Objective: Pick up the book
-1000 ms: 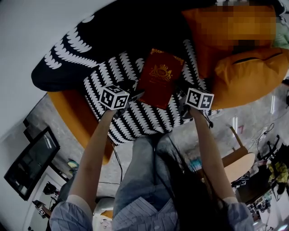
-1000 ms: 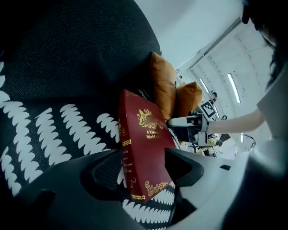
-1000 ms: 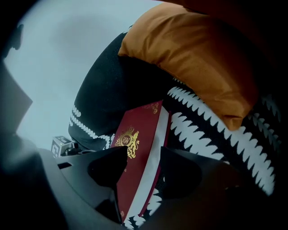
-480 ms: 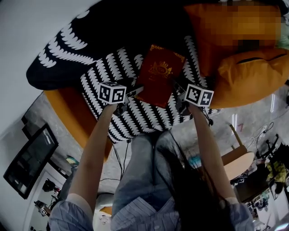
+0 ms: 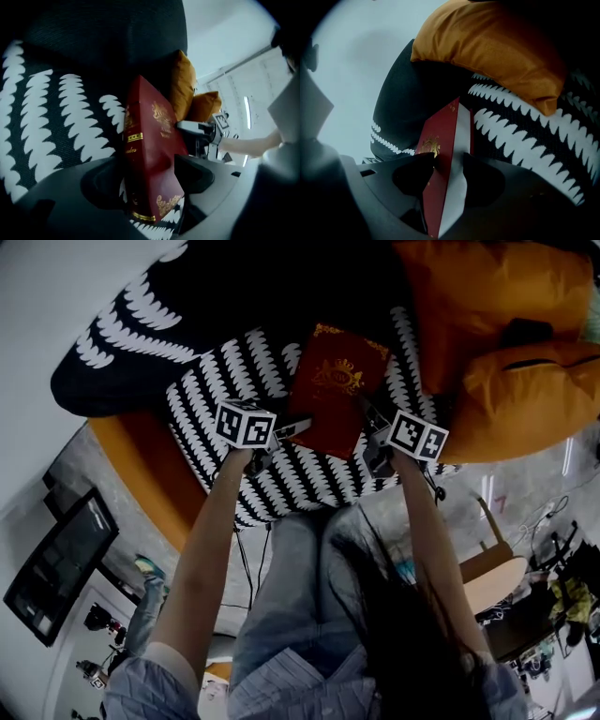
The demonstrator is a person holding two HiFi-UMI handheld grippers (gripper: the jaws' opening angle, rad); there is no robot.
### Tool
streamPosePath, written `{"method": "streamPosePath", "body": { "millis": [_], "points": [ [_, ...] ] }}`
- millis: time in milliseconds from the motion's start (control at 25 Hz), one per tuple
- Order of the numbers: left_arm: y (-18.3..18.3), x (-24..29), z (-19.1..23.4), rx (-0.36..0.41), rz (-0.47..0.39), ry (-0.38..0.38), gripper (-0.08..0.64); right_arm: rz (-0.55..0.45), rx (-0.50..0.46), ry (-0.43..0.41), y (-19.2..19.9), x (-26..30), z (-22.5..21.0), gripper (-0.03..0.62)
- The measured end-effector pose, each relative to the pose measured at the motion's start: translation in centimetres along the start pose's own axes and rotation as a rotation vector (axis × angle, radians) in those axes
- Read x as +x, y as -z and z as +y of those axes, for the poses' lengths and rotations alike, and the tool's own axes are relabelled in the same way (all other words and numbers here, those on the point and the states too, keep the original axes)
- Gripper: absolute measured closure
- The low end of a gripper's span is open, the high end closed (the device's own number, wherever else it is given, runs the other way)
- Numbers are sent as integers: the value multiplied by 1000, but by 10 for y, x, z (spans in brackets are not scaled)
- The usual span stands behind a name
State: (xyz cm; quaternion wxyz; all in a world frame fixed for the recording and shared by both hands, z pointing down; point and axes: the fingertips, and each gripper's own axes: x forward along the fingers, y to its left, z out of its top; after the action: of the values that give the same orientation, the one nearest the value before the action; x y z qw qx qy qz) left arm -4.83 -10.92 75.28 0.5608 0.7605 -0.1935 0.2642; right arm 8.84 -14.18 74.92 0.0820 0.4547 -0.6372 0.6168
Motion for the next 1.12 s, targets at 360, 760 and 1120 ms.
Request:
{"method": "streamPosePath", "body": {
  "millis": [360, 760, 1120],
  "points": [
    [1, -7, -26, 60, -41, -16, 230, 10, -54, -39, -18, -27, 24, 405],
    [-11, -59, -60, 104, -125, -36, 233, -18, -52, -97, -22, -55, 71, 405],
    [5, -95, -97, 98, -195, -59, 238, 44, -132, -117, -11, -90, 111, 407]
  ]
}}
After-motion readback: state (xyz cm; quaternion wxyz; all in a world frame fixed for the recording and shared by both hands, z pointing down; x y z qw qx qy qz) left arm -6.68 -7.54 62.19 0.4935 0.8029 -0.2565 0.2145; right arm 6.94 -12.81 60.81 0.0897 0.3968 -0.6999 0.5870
